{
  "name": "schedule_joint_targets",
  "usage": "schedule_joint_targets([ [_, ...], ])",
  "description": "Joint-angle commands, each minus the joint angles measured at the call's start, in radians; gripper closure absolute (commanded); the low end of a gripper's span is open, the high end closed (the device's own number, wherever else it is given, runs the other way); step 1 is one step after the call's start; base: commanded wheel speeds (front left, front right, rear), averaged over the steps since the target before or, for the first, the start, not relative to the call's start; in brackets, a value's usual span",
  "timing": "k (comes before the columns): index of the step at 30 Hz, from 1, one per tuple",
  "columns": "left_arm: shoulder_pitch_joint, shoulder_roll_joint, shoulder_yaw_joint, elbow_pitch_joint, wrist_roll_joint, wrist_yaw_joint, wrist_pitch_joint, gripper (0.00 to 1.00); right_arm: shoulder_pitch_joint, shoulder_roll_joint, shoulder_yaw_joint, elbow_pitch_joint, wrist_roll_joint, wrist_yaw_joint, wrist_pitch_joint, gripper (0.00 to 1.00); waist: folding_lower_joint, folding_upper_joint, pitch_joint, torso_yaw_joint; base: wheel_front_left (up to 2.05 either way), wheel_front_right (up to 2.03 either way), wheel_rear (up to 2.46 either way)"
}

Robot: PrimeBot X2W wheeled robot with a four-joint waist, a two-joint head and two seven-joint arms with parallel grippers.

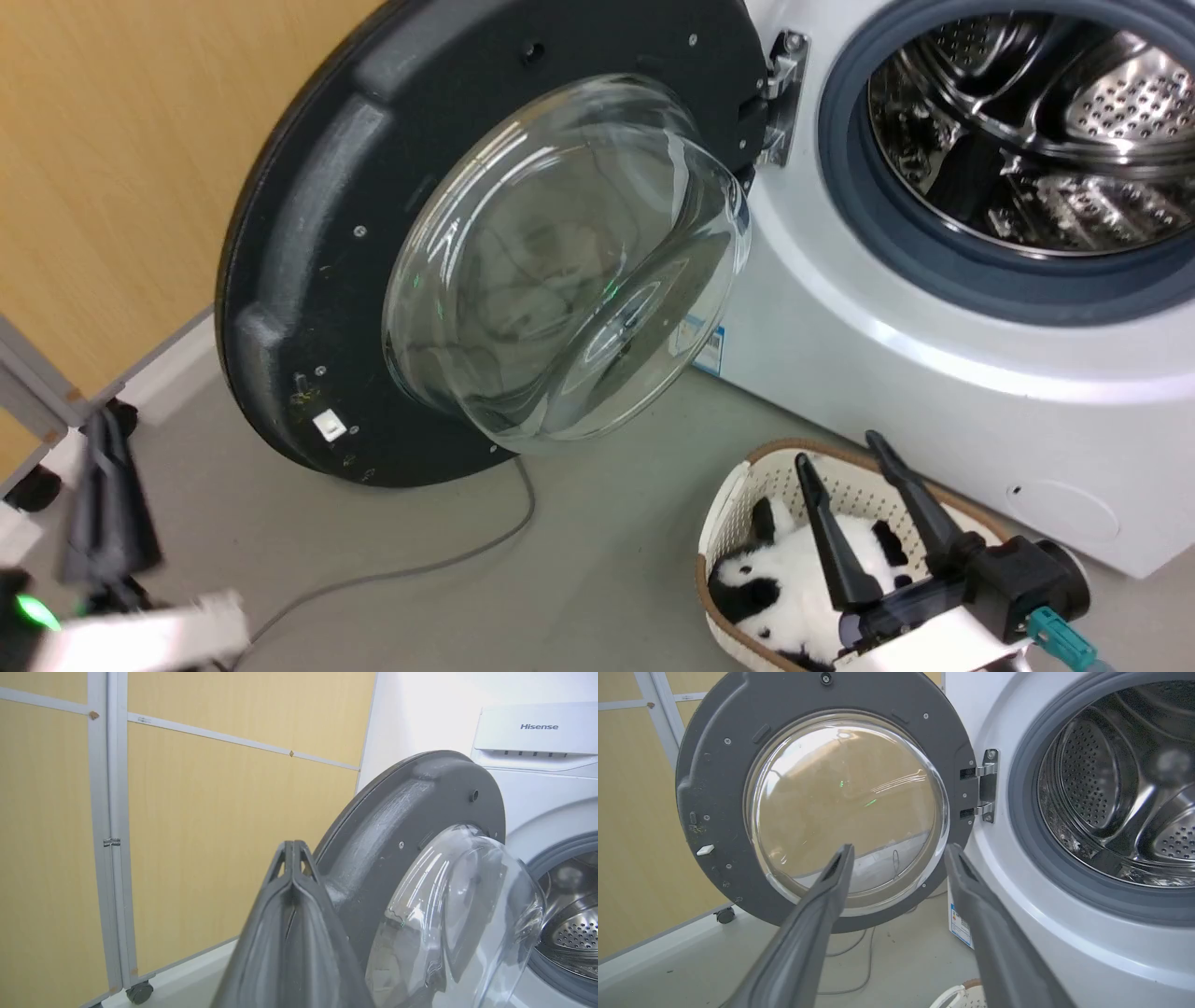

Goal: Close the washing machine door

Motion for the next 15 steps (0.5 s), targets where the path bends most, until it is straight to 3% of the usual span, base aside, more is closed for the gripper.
schedule_joint_targets([
  [1, -0.068, 0.038, 0.027, 0.033, -0.004, -0.026, -0.004, 1.0, 0.011, 0.001, -0.013, -0.014, -0.016, -0.001, -0.005, 0.0, 0.0, 0.0, 0.023, 0.001, 0.0, 0.0, 0.0],
  [3, -0.125, 0.079, 0.036, 0.084, -0.018, -0.042, -0.004, 1.0, 0.013, -0.003, -0.018, -0.021, -0.026, -0.001, -0.005, 0.0, 0.0, 0.0, 0.04, 0.002, 0.0, 0.0, 0.0],
  [9, -0.34, 0.209, 0.075, 0.328, -0.206, -0.06, 0.053, 1.0, 0.019, -0.007, -0.039, -0.036, -0.036, -0.001, -0.005, 0.0, 0.0, 0.0, 0.077, 0.002, 0.0, 0.0, 0.0],
  [10, -0.34, 0.209, 0.075, 0.328, -0.206, -0.06, 0.053, 1.0, 0.019, -0.007, -0.039, -0.036, -0.036, -0.001, -0.005, 0.0, 0.0, 0.0, 0.077, 0.002, 0.0, 0.0, 0.0],
  [15, -0.492, 0.294, 0.146, 0.531, -0.41, -0.063, 0.152, 1.0, 0.0, -0.007, -0.031, -0.047, -0.043, -0.001, -0.005, 0.0, 0.0, 0.0, 0.11, -0.029, 0.0, 0.0, 0.0],
])
